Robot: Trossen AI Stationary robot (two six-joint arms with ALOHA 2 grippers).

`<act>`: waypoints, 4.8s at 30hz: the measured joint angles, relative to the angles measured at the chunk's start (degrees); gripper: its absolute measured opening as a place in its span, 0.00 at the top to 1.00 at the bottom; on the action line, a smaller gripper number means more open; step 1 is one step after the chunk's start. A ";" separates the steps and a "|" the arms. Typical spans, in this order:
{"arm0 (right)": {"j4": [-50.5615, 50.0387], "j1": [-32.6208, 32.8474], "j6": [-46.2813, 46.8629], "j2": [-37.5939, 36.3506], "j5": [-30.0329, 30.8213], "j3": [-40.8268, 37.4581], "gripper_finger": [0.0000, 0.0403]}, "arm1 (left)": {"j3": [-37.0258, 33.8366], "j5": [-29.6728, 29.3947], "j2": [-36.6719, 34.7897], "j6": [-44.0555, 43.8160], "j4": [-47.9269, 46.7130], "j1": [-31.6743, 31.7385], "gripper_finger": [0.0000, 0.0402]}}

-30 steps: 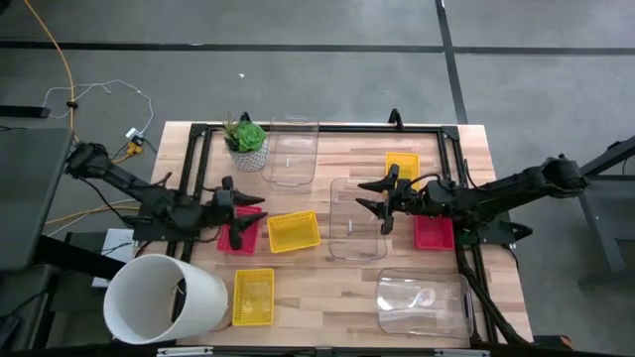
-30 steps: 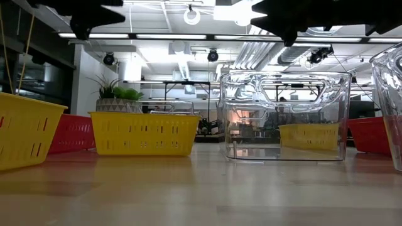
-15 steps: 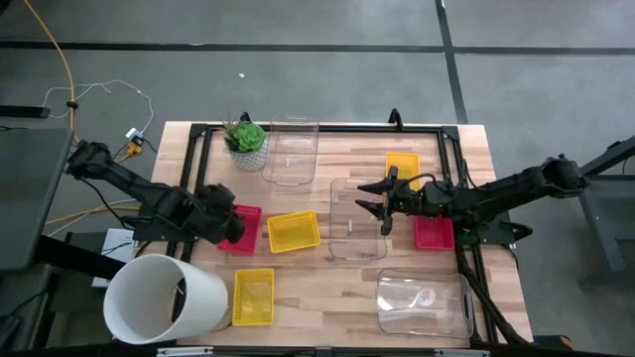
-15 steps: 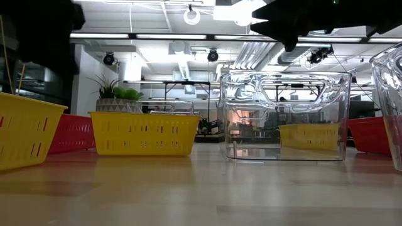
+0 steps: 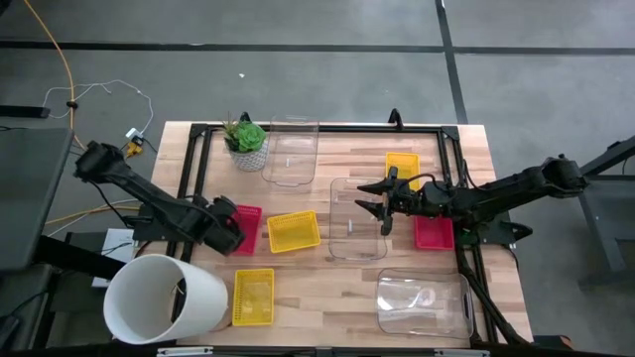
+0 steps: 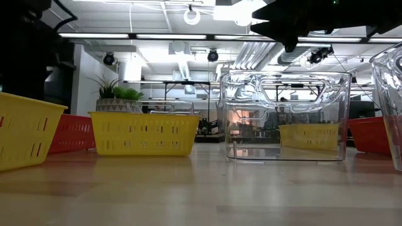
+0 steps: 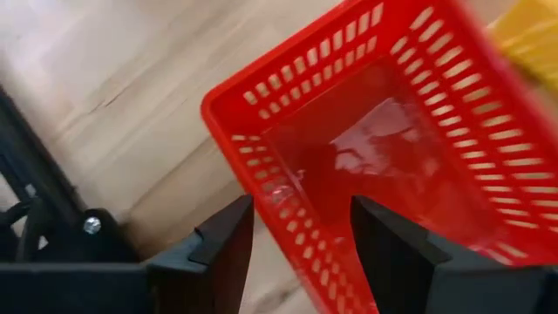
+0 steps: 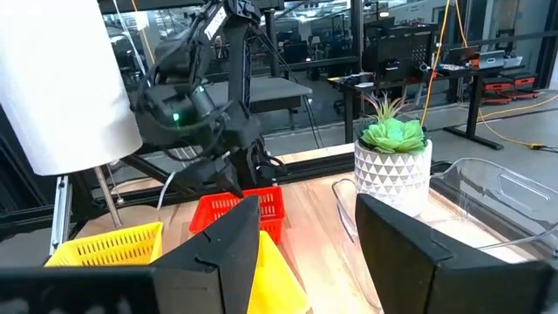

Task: Stack baskets by color
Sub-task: Stack the left red bin on the stacked red bin

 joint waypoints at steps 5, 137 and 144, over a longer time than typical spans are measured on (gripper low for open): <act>-0.02 0.00 0.00 0.00 0.00 0.00 0.56 | -0.01 -1.07 1.37 -0.50 0.34 0.09 0.55; -2.75 0.12 -0.04 28.02 33.07 20.71 0.99 | 22.22 -55.54 28.39 74.87 71.90 6.86 0.63; -3.79 1.00 -1.72 19.54 34.26 15.66 1.00 | 22.28 -56.96 20.98 84.53 71.43 0.42 0.55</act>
